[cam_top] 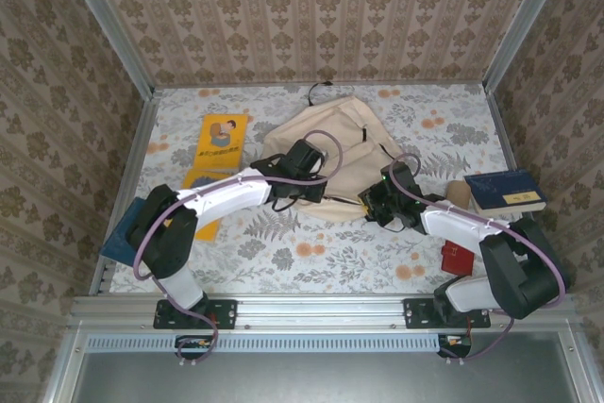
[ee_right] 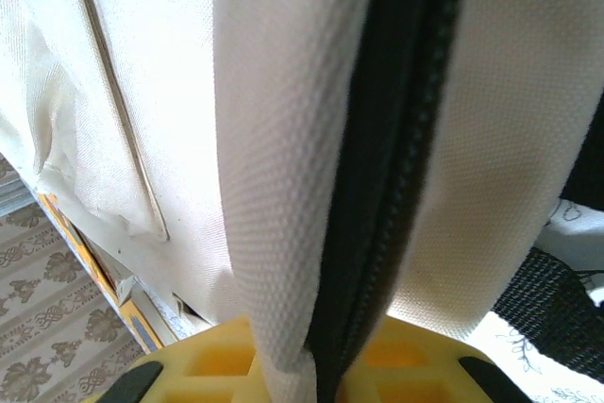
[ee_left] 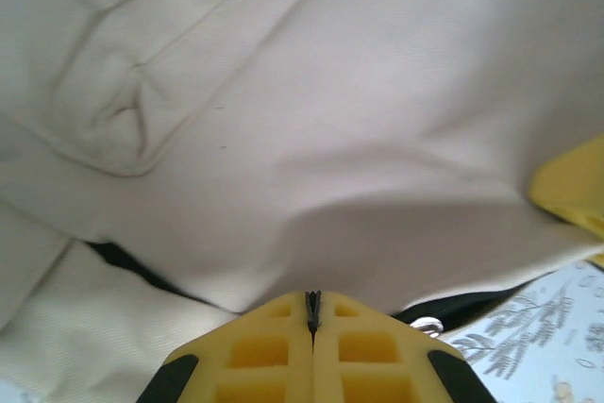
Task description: Pack books, pencil case, and school supplies into a backpack
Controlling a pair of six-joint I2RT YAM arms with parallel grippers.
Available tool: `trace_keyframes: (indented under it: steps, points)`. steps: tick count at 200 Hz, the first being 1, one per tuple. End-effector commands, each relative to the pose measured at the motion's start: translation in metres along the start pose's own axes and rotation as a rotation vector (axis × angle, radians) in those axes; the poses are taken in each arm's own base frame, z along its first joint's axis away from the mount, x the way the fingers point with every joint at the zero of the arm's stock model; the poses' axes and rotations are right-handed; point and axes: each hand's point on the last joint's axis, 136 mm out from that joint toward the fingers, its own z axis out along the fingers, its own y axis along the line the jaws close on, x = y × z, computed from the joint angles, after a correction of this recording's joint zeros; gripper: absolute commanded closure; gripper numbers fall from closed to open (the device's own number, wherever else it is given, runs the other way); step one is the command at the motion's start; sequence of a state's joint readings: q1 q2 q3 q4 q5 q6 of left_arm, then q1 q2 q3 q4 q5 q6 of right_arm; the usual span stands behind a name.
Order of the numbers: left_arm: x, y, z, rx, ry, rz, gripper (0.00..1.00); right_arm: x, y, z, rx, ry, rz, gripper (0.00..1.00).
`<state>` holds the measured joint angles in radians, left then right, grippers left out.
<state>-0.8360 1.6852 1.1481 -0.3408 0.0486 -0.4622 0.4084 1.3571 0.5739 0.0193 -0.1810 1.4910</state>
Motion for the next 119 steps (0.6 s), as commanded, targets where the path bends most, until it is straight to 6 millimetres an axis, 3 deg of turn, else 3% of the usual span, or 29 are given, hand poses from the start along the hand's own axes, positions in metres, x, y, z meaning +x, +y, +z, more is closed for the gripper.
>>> trace_keyframes:
  steps: [1, 95, 119]
  points:
    - [-0.002, 0.031, -0.013, -0.095, -0.014, -0.011, 1.00, -0.014, -0.021, -0.007, 0.078, -0.072, 0.008, 0.82]
    - [-0.008, 0.065, 0.014, -0.098, 0.016, -0.066, 1.00, -0.029, -0.028, -0.017, 0.131, -0.153, -0.046, 0.90]
    - [-0.013, 0.054, 0.017, -0.034, 0.024, -0.038, 1.00, -0.033, -0.027, -0.020, 0.133, -0.166, -0.073, 0.88]
